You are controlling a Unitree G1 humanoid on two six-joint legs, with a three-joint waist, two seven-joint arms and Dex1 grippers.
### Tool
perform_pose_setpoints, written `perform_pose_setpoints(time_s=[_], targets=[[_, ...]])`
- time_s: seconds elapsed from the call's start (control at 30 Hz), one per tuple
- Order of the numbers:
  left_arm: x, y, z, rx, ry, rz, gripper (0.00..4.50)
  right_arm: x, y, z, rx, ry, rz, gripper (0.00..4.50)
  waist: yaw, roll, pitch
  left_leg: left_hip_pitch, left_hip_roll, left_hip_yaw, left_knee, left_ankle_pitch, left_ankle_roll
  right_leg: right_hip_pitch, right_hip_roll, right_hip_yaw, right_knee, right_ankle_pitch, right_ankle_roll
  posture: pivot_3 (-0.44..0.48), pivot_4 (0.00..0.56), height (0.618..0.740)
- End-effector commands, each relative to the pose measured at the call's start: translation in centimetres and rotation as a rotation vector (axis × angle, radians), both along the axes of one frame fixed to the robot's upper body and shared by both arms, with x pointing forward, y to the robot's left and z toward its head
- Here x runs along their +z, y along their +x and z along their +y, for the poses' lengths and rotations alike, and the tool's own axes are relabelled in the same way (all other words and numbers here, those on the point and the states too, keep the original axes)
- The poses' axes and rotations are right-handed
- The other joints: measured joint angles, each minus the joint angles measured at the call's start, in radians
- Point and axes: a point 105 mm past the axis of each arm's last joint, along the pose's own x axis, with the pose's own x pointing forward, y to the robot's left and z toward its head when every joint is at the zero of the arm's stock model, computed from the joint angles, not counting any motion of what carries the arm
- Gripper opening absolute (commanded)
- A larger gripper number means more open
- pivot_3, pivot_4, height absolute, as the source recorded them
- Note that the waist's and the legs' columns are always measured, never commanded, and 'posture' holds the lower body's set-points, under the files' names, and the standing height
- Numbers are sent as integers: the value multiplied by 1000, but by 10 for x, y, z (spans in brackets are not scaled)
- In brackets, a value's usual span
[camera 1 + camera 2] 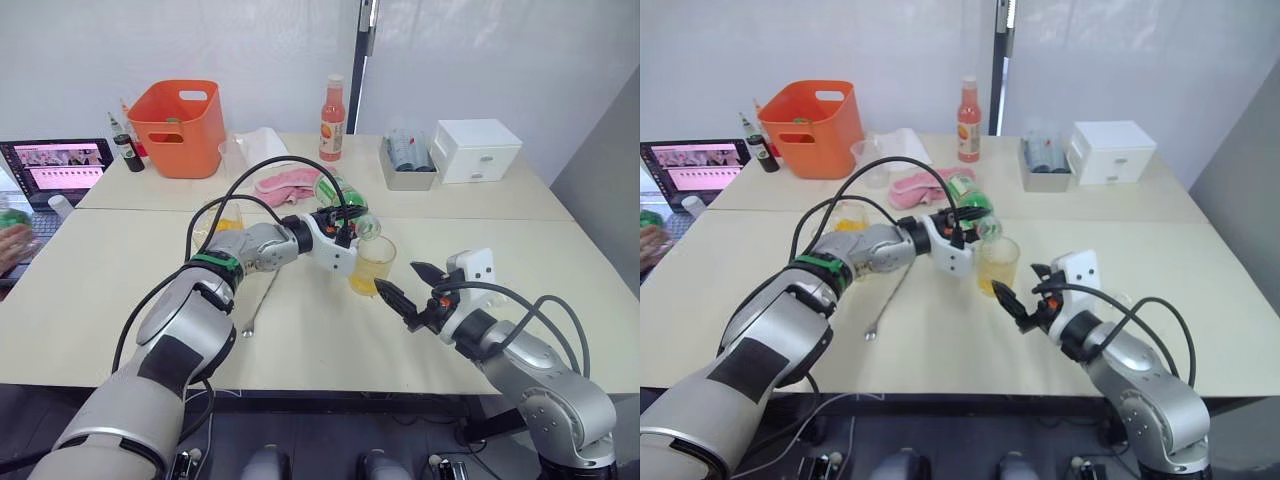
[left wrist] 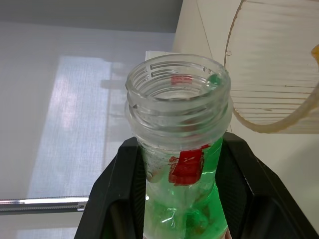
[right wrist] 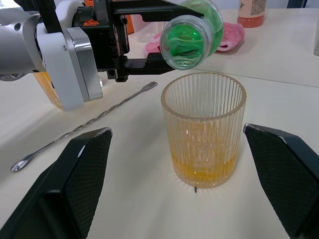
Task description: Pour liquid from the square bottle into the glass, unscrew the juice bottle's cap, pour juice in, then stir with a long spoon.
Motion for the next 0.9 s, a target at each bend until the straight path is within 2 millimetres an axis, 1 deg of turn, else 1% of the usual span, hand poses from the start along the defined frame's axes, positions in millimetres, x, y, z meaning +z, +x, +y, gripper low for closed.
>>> perform_pose_setpoints(time_s=[0.03, 0.4, 0.9], targets=[[35, -1, -7, -27, -58, -100, 1499, 17, -5, 4, 18, 17, -69, 4478, 0, 0, 0, 0, 0, 0, 0, 0, 0, 0, 0, 0, 0, 0, 0, 0, 150, 715], [35, -1, -8, -27, -27, -140, 1499, 18, -5, 5, 18, 24, -72, 4478, 0, 0, 0, 0, 0, 0, 0, 0, 0, 0, 0, 0, 0, 0, 0, 0, 150, 715], [34, 1, -8, -16, -23, -136, 1499, 17, -6, 5, 19, 29, -71, 4478, 0, 0, 0, 0, 0, 0, 1, 0, 0, 0, 0, 0, 1, 0, 0, 0, 150, 715]])
